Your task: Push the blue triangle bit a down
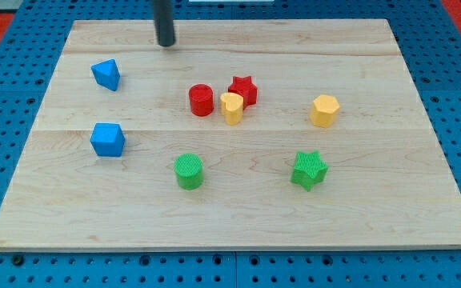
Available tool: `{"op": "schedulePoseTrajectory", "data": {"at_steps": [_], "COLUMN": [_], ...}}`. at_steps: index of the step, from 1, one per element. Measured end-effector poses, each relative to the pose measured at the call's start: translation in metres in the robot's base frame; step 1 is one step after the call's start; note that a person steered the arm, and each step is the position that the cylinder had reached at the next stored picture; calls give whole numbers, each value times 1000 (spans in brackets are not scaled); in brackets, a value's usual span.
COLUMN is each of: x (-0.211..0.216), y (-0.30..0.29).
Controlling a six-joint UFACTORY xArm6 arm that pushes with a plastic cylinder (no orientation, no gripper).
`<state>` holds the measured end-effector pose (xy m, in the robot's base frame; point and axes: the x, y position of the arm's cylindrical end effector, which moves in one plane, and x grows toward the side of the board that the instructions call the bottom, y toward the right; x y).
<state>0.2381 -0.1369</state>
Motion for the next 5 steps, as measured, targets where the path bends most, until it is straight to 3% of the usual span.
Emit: {"op": "schedulePoseTrajectory", "data": {"at_steps": [1, 5], "x": [9, 75], "y": [-50, -75]}}
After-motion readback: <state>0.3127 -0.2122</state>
